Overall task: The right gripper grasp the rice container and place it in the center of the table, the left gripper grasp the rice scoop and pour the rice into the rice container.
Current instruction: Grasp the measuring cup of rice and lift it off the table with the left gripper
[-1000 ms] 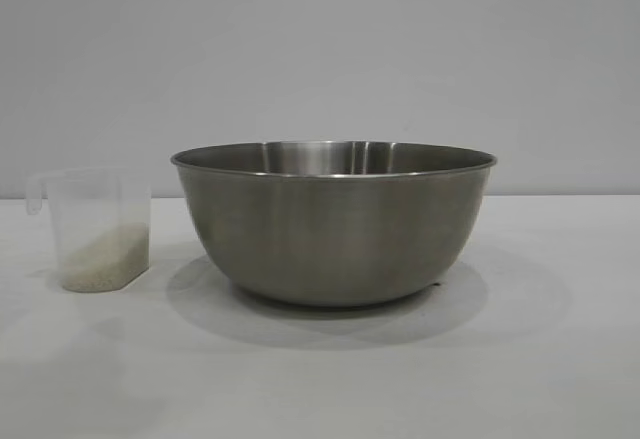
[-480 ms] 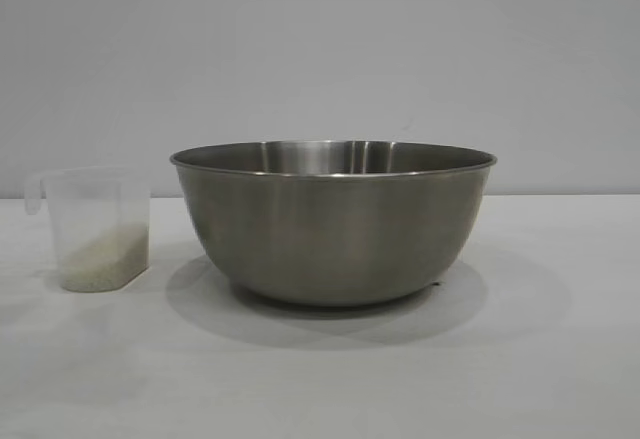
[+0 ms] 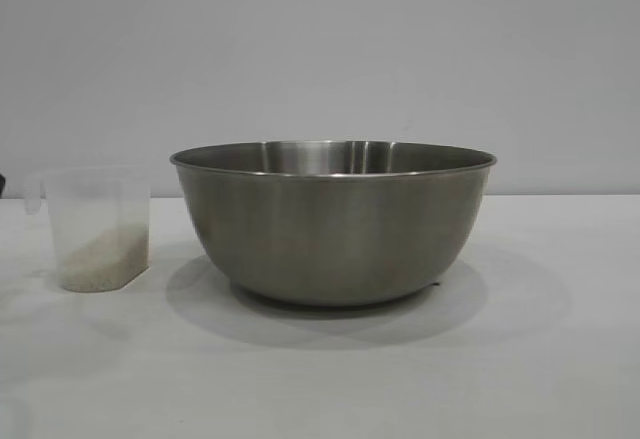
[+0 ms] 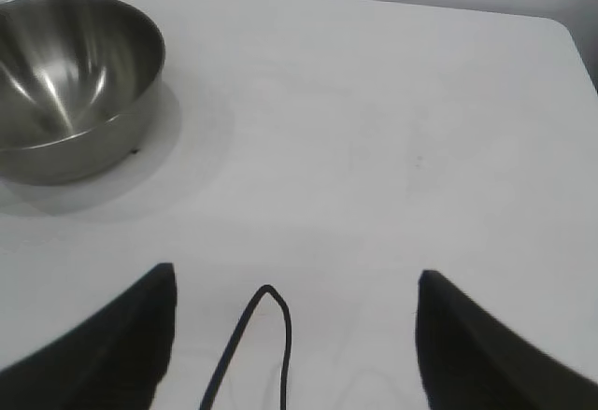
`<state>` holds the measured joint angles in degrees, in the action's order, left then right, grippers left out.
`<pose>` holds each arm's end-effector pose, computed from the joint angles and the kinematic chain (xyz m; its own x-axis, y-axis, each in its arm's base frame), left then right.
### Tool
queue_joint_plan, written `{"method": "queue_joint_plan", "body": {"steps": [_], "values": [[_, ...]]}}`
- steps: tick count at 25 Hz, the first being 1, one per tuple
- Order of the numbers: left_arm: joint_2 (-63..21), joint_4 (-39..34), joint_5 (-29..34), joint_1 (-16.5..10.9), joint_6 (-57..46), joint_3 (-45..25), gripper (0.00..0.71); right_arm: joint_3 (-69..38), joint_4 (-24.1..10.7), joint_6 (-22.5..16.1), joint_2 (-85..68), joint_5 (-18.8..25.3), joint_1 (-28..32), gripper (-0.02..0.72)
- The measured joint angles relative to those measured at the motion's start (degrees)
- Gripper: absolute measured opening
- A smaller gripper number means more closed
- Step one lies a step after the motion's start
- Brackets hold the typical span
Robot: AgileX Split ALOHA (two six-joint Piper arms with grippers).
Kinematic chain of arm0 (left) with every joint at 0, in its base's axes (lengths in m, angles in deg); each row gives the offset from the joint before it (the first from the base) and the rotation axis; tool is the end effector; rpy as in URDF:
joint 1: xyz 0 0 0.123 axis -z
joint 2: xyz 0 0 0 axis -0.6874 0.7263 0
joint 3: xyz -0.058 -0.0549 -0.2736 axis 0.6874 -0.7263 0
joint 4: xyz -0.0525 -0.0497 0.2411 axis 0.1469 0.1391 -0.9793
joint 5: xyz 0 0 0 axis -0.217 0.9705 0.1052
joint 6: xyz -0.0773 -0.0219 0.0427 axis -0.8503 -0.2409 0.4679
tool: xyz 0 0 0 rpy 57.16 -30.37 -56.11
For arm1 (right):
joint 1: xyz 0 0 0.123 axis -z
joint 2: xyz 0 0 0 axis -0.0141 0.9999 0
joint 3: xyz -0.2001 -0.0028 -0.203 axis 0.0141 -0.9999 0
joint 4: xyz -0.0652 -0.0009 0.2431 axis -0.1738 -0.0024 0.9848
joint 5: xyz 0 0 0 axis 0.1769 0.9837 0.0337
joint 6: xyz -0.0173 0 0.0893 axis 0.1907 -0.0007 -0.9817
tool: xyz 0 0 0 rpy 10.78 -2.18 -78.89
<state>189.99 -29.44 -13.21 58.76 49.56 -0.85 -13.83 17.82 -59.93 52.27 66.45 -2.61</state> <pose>0.2271 -0.0594 0.0910 -0.3908 0.1161 -0.9131 0.2411 0.9703 0.0201 -0.0105 0.0090 0.2680 -0.5030 -0.1273 -0.8549 -0.1991 0.9796 -0.0287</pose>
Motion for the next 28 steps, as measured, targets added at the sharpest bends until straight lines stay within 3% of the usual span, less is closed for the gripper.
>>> {"method": "queue_joint_plan", "body": {"steps": [18,25,28], "values": [[6.71,0.13,-0.20,0.00,0.10,8.39,0.341,0.00,0.00,0.00,0.00,0.00,0.00,0.459],[8.62,0.13,-0.35,0.03,0.44,10.19,0.000,0.00,0.00,0.00,0.00,0.00,0.00,0.459],[8.65,0.03,-0.35,0.03,0.68,10.59,0.048,0.00,0.00,0.00,0.00,0.00,0.00,0.459]]}}
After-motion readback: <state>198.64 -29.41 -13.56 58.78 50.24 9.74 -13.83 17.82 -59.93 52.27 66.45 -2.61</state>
